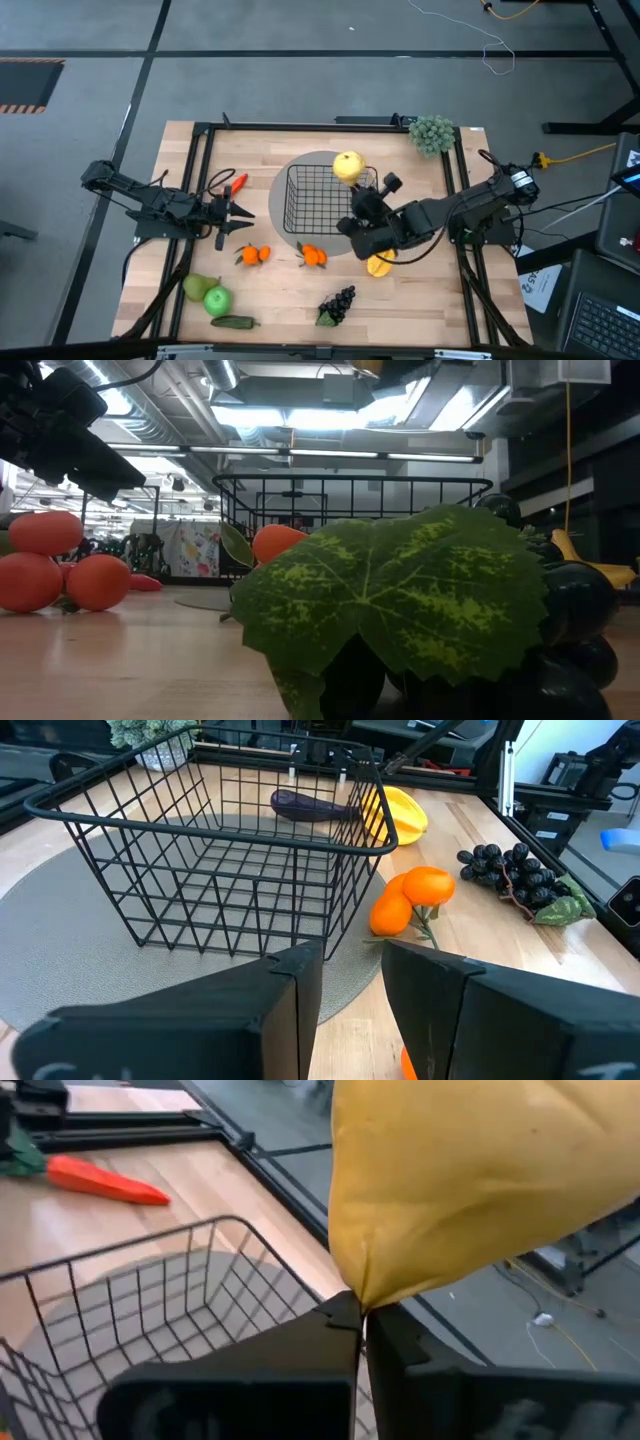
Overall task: Build produce basket
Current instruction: Put the yellow pear into the wire basket
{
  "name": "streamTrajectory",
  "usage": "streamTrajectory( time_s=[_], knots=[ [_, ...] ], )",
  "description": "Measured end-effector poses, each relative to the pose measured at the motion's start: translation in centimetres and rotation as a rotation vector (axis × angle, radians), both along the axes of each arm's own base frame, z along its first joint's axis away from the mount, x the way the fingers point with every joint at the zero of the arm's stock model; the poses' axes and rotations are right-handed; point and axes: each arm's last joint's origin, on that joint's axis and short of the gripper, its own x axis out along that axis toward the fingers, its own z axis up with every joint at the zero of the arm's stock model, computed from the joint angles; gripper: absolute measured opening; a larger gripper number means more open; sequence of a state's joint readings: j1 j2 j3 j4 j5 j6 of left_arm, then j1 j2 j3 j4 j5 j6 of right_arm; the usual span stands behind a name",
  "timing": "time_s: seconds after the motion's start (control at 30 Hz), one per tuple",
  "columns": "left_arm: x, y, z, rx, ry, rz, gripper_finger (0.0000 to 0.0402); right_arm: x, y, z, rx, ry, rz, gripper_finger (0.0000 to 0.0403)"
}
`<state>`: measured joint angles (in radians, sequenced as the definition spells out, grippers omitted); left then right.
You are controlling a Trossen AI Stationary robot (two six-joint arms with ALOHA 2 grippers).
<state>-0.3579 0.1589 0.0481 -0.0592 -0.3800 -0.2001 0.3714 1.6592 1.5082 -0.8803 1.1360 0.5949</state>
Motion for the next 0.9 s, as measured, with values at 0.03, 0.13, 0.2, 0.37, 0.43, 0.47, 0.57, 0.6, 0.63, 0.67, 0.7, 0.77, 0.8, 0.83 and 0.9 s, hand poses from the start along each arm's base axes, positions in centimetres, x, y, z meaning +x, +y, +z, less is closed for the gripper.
streamTrajectory(
  time_s=[0.03,0.13,0.2,0.37,0.43,0.47,0.57,0.6,0.63,0.67,0.7,0.77,0.8,0.83,0.9],
  knots=[
    [0.0,0.0,0.0,0.000,0.000,0.000,0.0096,0.3,-0.2,0.1,0.009,0.006,0.020,0.0000],
    [0.0,0.0,0.0,0.000,0.000,0.000,0.0096,1.1,-0.6,0.3,0.052,0.018,0.079,0.0000],
    [0.0,0.0,0.0,0.000,0.000,0.000,0.0096,1.5,-0.9,0.3,0.071,0.024,0.097,0.0000],
    [0.0,0.0,0.0,0.000,0.000,0.000,0.0096,2.1,-1.6,-0.1,0.082,0.023,0.086,0.0000],
    [0.0,0.0,0.0,0.000,0.000,0.001,0.0096,2.3,-1.8,-0.3,0.086,0.026,0.083,0.0000],
    [0.0,0.0,0.0,0.001,0.000,0.002,0.0096,2.6,-1.9,-0.5,0.088,0.028,0.080,0.0000],
    [0.0,0.0,0.0,0.001,-0.002,0.006,0.0096,3.2,-2.1,-1.2,0.096,0.038,0.078,0.0000],
    [0.0,0.0,0.0,0.001,-0.002,0.009,0.0096,3.4,-2.1,-1.4,0.099,0.037,0.076,0.0000],
    [0.0,0.0,0.0,0.001,-0.003,0.012,0.0096,3.6,-2.2,-1.6,0.099,0.042,0.077,0.0000],
    [0.0,0.0,0.0,0.002,-0.004,0.014,0.0096,3.9,-2.2,-1.9,0.095,0.048,0.080,0.0000],
    [0.0,0.1,0.0,0.002,-0.004,0.018,0.0096,4.1,-2.3,-2.0,0.091,0.051,0.082,0.0000],
    [0.0,0.1,0.0,0.001,-0.006,0.023,0.0096,4.5,-2.4,-2.2,0.090,0.049,0.091,0.0000],
    [0.0,0.1,0.1,0.001,-0.007,0.023,0.0096,4.7,-2.4,-2.4,0.095,0.048,0.098,0.0000],
    [0.0,0.1,0.1,-0.001,-0.007,0.024,0.0096,5.0,-2.5,-2.4,0.100,0.041,0.108,0.0000],
    [0.0,0.1,0.1,-0.027,-0.009,0.028,0.0096,5.2,-2.5,-2.4,0.109,0.046,0.136,0.0000]
  ],
)
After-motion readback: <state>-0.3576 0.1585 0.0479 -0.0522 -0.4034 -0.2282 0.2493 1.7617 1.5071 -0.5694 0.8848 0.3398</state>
